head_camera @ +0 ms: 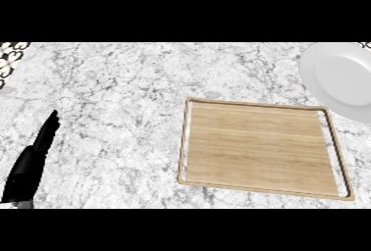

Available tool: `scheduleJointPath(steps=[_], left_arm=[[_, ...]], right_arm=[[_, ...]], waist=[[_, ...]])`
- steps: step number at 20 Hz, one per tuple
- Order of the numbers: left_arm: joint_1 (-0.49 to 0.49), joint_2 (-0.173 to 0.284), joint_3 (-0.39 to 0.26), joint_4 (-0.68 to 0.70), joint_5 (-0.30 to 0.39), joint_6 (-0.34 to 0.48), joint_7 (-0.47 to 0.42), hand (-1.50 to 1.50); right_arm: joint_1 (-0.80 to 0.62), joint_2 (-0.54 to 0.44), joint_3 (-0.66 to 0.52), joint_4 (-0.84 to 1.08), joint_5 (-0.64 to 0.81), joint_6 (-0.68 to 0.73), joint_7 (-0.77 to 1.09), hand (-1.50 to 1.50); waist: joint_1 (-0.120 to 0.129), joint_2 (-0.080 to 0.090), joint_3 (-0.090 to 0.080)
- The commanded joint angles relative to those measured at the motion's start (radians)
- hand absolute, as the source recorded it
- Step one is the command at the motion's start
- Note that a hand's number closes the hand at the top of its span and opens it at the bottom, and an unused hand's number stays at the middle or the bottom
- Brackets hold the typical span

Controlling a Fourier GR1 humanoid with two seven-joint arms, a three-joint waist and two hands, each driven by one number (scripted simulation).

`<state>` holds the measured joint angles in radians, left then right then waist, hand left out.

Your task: Pick the squash from the tray and place it in the plate

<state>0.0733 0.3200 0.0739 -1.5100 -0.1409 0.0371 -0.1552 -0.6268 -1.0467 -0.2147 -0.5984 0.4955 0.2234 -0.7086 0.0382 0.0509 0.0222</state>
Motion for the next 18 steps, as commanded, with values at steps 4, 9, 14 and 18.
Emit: scheduleJointPath(steps=[4,9,14,18], left_arm=[[0.006,-0.015,-0.021,0.005,-0.012,0.000,-0.004,0.00],[-0.040,-0.015,-0.032,0.018,-0.022,-0.003,0.003,0.00],[-0.039,0.001,-0.031,0.017,-0.018,-0.023,0.016,0.00],[-0.069,-0.014,-0.037,0.031,-0.032,-0.006,0.034,0.00]], right_arm=[[-0.038,-0.064,-0.099,0.103,-0.092,0.053,-0.298,1.50],[-0.053,-0.063,-0.079,0.135,-0.104,0.104,-0.398,1.50],[-0.086,-0.057,-0.044,0.162,-0.110,0.162,-0.418,1.50],[-0.120,-0.028,0.005,0.186,-0.092,0.182,-0.413,1.50]], waist=[[0.022,-0.010,-0.005],[0.028,-0.008,-0.008],[0.045,-0.015,-0.011],[0.042,-0.016,-0.015]])
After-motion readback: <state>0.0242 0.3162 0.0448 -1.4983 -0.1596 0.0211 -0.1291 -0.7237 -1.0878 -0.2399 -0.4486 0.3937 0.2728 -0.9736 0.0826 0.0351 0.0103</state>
